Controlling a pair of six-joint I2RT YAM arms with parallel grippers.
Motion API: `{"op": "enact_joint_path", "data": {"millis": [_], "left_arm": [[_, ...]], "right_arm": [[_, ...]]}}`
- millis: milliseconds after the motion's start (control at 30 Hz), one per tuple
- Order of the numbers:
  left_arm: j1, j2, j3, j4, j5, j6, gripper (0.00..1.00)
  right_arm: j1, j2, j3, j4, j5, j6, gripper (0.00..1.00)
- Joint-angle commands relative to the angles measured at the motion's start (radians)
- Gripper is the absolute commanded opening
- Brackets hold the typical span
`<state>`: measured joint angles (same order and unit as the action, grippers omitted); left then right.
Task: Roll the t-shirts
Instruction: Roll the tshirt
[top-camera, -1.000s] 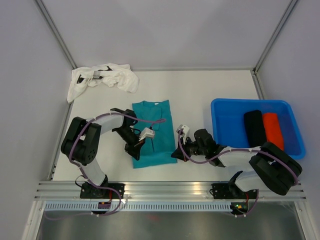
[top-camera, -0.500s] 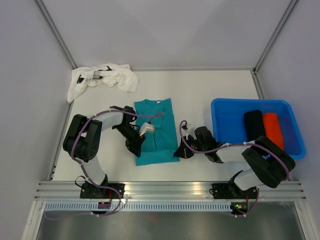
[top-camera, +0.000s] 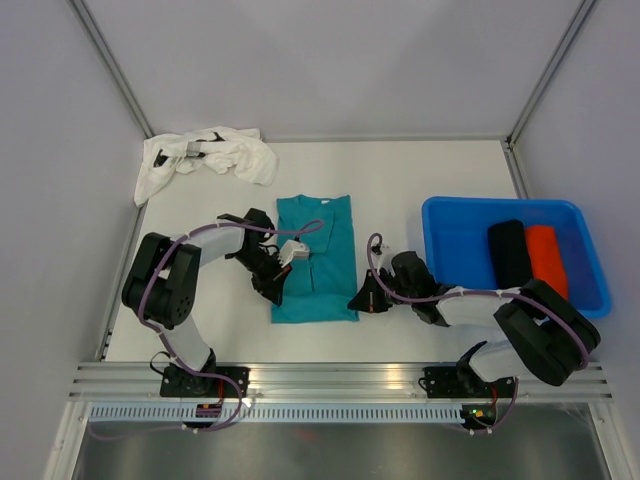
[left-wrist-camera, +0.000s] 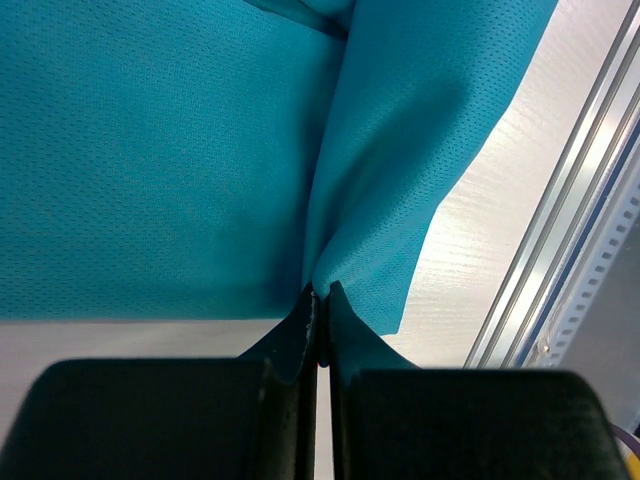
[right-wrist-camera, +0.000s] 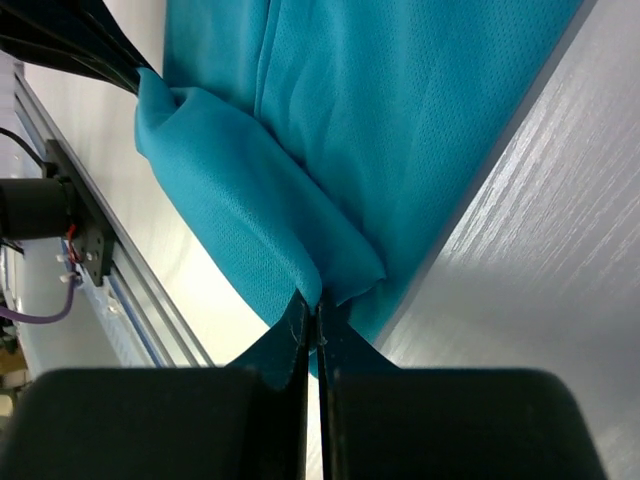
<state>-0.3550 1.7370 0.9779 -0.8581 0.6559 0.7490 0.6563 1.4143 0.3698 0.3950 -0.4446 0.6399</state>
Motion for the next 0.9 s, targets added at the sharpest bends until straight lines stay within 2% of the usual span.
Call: {"op": "enact_joint_path", "data": {"millis": [0, 100, 133, 167, 233, 267, 367, 567, 667, 733, 833, 867], "left_arm": [[0.002, -0.019, -0.002, 0.04, -0.038, -0.026, 0.02], [0.002, -0.022, 0.016, 0.059, -0.042, -0.048, 0.02], [0.001, -0.022, 0.021, 0.062, -0.033, -0.05, 0.02], [-0.001, -0.022, 0.028, 0.06, -0.03, -0.048, 0.02], [-0.005, -0.016, 0.031, 0.062, -0.025, -0.05, 0.02], [-0.009, -0.013, 0.03, 0.062, -0.025, -0.05, 0.02], [-0.015, -0.001, 0.025, 0.062, -0.03, -0.051, 0.02], [-0.016, -0.01, 0.027, 0.062, -0.032, -0.062, 0.02], [-0.015, -0.013, 0.036, 0.062, -0.032, -0.074, 0.03], [-0.016, -0.014, 0.038, 0.06, -0.032, -0.076, 0.04], [-0.016, -0.013, 0.038, 0.062, -0.041, -0.083, 0.06], [-0.016, -0.013, 0.039, 0.06, -0.044, -0.091, 0.07]], "right_arm": [[0.006, -0.067, -0.037, 0.015, 0.024, 0.087, 0.0], [0.006, -0.101, -0.022, -0.066, 0.078, 0.046, 0.03], [0.006, -0.098, 0.015, -0.1, 0.099, 0.012, 0.07], [0.006, -0.092, 0.036, -0.163, 0.116, -0.005, 0.16], [0.005, -0.071, 0.086, -0.206, 0.148, -0.038, 0.22], [0.005, -0.064, 0.095, -0.234, 0.161, -0.042, 0.28], [0.005, -0.063, 0.121, -0.301, 0.25, -0.06, 0.34], [0.003, -0.17, 0.172, -0.424, 0.389, -0.12, 0.34], [0.032, -0.225, 0.196, -0.469, 0.438, -0.173, 0.25], [0.086, -0.25, 0.181, -0.403, 0.426, -0.18, 0.16], [0.15, -0.239, 0.126, -0.209, 0.322, -0.134, 0.1], [0.161, -0.227, 0.121, -0.19, 0.316, -0.128, 0.08]]}}
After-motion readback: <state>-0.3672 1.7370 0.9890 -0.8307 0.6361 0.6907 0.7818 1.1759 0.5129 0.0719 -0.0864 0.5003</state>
